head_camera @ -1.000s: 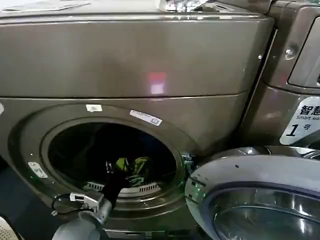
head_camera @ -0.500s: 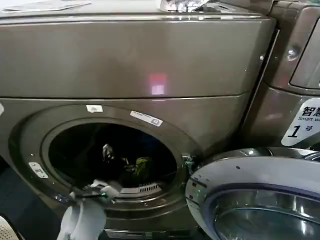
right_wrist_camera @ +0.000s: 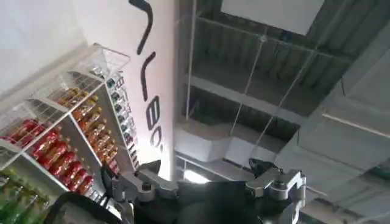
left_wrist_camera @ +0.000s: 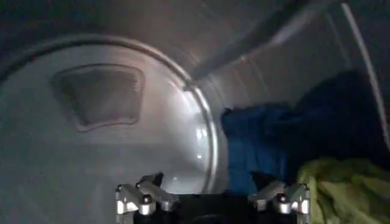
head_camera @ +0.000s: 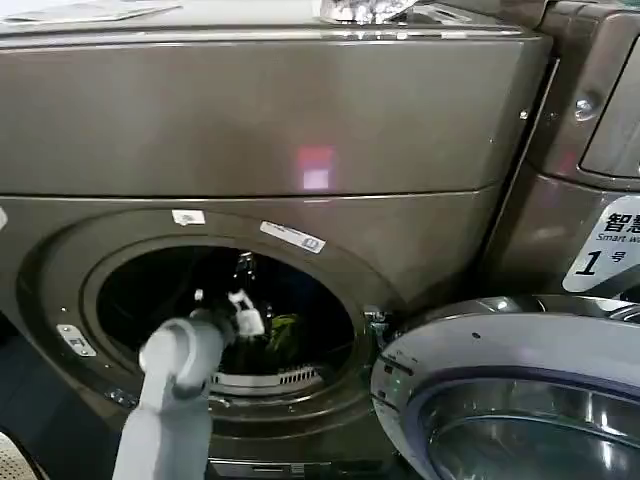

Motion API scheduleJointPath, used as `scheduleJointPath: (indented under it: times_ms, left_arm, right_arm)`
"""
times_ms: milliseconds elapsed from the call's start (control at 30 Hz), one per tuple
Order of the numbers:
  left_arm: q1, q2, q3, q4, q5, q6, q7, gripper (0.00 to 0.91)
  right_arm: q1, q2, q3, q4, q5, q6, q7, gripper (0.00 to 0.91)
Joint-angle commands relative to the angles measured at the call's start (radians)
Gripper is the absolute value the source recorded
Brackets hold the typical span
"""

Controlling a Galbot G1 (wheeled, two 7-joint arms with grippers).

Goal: Grasp the clothes from the dryer.

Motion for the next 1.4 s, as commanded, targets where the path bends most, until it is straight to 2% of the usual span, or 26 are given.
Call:
scheduleJointPath:
  times_ms: [33,433,633,1200,1400]
  left_arm:
    - [-0.011,0.073,0.035,0.052,-0.063,0.026,0.025,0.907]
    - [-0.049,0.093,0.047,0.156,-0.048,0.040,0.024,0.907]
    - [-0.064,0.101,0.087,0.165,-0.122,0.042,0.024,0.907]
    - [0.022,0.155,0.114,0.109,-0.160,0.030,0.025,0.907]
    - [0.016,0.167,0.122,0.155,-0.172,0.039,0.024,0.907]
  right_arm:
    - [0.002,0.002,-0.015,0.006,0.000,0.001,-0.001,0.907]
    - [0.015,-0.001,-0.045,0.017,0.000,0.001,-0.005,0.907]
    - [0.010,0.004,-0.043,0.024,0.002,0.001,-0.007,0.907]
    - [0.006,0.018,-0.048,0.041,0.008,0.004,-0.008,0.907]
    - [0.020,0.027,-0.071,0.061,0.008,0.003,-0.011,0.907]
